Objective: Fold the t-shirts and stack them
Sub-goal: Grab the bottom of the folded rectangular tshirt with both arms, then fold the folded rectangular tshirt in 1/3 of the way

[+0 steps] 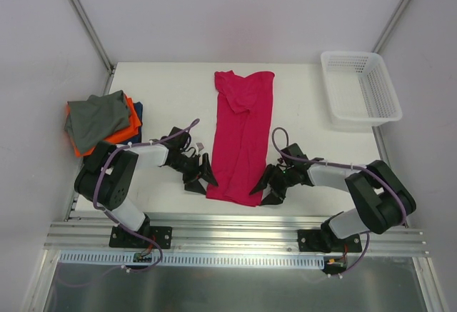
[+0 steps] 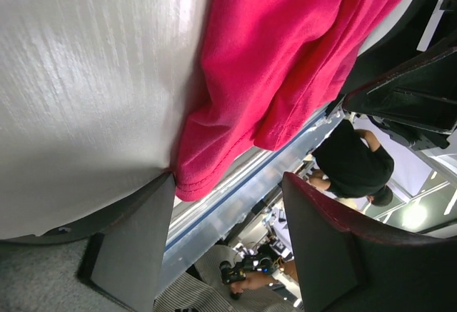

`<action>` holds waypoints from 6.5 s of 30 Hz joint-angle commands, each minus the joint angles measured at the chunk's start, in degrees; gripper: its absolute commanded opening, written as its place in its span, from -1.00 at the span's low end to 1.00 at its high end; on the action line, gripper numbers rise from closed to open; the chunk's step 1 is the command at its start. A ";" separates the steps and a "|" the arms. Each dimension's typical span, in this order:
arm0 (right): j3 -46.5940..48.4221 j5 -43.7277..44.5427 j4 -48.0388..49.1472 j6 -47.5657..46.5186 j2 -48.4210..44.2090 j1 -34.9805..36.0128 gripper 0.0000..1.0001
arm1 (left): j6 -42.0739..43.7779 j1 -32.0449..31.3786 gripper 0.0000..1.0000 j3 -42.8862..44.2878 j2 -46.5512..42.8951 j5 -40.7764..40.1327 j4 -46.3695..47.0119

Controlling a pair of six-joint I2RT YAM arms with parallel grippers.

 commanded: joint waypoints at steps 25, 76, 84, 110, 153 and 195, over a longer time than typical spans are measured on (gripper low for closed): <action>0.95 -0.40 0.75 -0.98 0.10 0.38 -0.99 | -4.47 -2.57 -1.00 0.17 2.48 3.07 2.11; 35.49 -0.67 -7.43 -16.53 9.06 -22.39 -0.99 | 8.27 3.32 -1.00 33.92 10.82 -0.45 -4.74; 39.53 0.03 -5.23 -16.53 13.02 -22.39 -1.00 | 10.29 4.98 -1.00 41.91 16.79 -0.89 -6.32; 56.06 2.40 -1.54 -18.20 32.88 -23.53 -0.99 | 14.34 7.62 -1.00 65.30 37.27 -6.34 -8.43; 64.84 2.76 -12.09 -32.79 40.35 -13.69 0.09 | 23.56 12.37 0.98 58.01 13.99 -23.91 -19.24; 34.88 0.12 -10.16 -22.25 18.55 -21.42 0.04 | 4.77 13.34 0.66 37.00 24.78 -2.21 -9.58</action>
